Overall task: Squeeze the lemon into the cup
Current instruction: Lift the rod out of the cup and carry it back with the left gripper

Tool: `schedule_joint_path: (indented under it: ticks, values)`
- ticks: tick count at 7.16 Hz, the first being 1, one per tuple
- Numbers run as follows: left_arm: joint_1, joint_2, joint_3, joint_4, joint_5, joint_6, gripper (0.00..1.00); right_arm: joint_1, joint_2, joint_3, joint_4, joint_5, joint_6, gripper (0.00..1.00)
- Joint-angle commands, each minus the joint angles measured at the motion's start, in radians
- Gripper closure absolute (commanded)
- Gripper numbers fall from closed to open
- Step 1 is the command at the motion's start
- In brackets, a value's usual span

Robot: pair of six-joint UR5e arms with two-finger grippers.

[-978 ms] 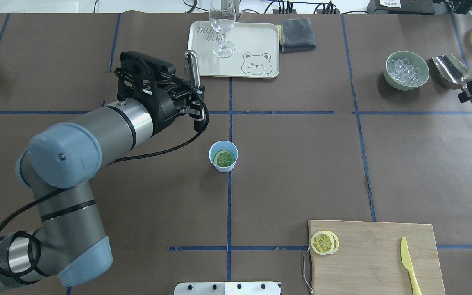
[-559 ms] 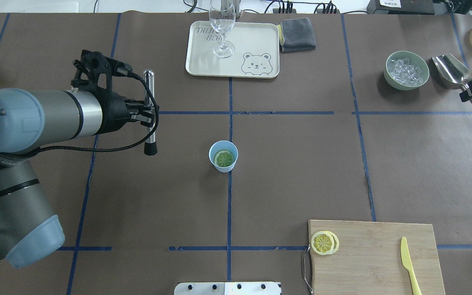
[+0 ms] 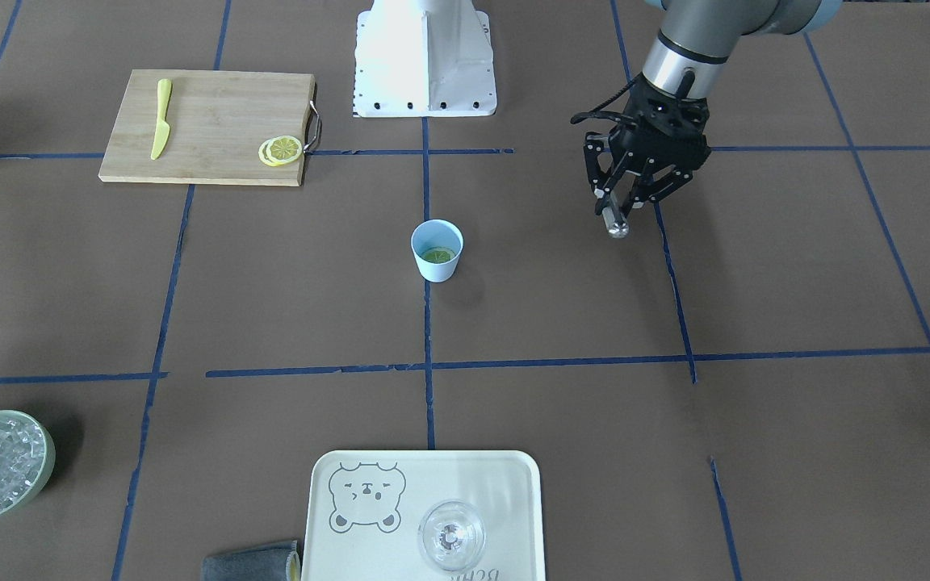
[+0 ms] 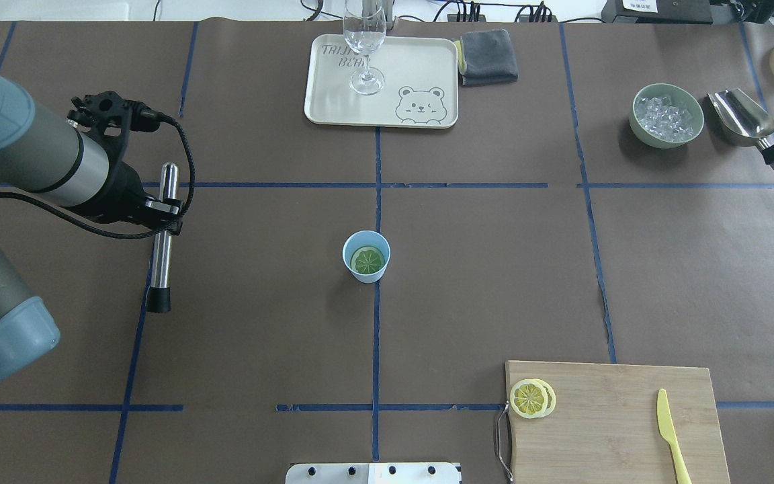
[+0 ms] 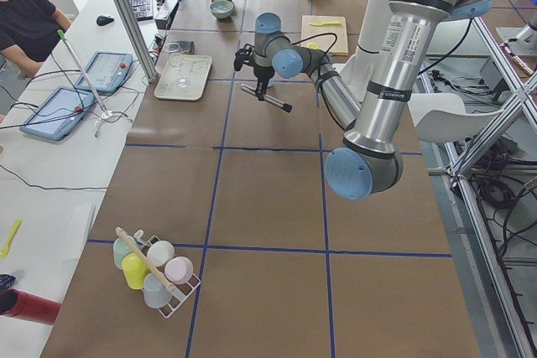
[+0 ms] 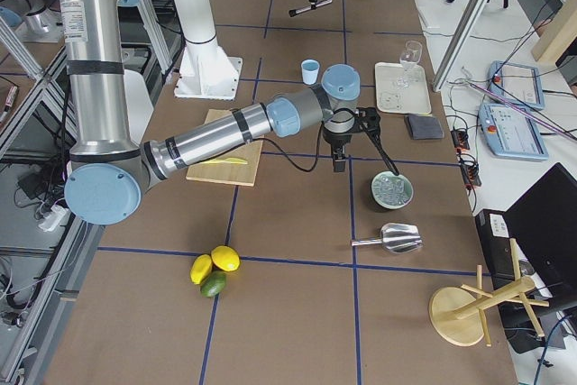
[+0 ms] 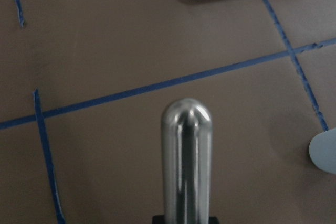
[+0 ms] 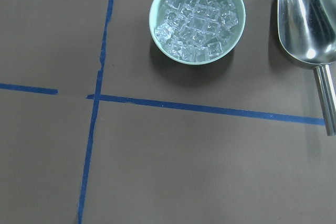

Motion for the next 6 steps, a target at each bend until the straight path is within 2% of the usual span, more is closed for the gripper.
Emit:
schedule_joint_path:
  ticks: [1,3,6]
  values:
    - [-0.049,0.013,0.035,0.163,-0.067,0.003,1.00,0.013,-0.011,0.024,0.000,0.002,0.000,0.00]
    - [-0.072,0.005,0.186,0.160,-0.102,0.053,1.00,0.013,-0.024,0.033,0.002,-0.001,0.000,0.00]
    - [-0.094,0.013,0.324,0.151,-0.099,0.231,1.00,0.013,-0.011,0.033,0.002,-0.002,0.001,0.00]
